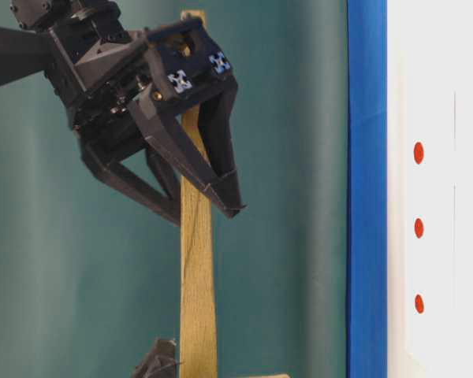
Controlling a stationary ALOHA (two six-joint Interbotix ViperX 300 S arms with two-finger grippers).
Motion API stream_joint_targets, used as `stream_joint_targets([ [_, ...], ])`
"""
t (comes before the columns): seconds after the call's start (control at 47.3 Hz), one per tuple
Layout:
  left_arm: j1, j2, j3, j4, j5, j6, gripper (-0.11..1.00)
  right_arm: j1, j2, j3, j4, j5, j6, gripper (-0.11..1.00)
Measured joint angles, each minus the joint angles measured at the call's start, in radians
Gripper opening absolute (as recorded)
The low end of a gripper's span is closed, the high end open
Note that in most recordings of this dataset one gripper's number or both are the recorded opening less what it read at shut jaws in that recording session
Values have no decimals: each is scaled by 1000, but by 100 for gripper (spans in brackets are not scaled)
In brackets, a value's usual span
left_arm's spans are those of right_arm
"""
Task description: Hit the mark with a hammer.
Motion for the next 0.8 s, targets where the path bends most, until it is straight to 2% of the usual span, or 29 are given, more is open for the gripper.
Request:
stream_joint_targets([
  [0.19, -6, -2, 0, 0, 0, 26, 43, -5, 0, -3, 69, 37, 75, 90],
  [0.402, -8, -2, 0, 2, 5, 28, 43, -11, 2, -3, 81, 46, 155, 79],
  [0.465, -8, -3, 0, 0, 8, 28, 43, -11, 0, -3, 83, 48, 170, 67],
  [0.571, -8, -3, 0, 0, 9, 29, 43, -14, 2, -3, 83, 61, 183, 34],
  [0.677, -8, -2, 0, 0, 11, 32, 43, -18, 2, -3, 84, 81, 187, 8],
  [0.74, -9, -2, 0, 2, 11, 37, 43, -18, 0, -3, 84, 86, 187, 1],
  [0.804, -9, -2, 0, 5, 11, 37, 43, -18, 0, -3, 84, 87, 190, 1],
])
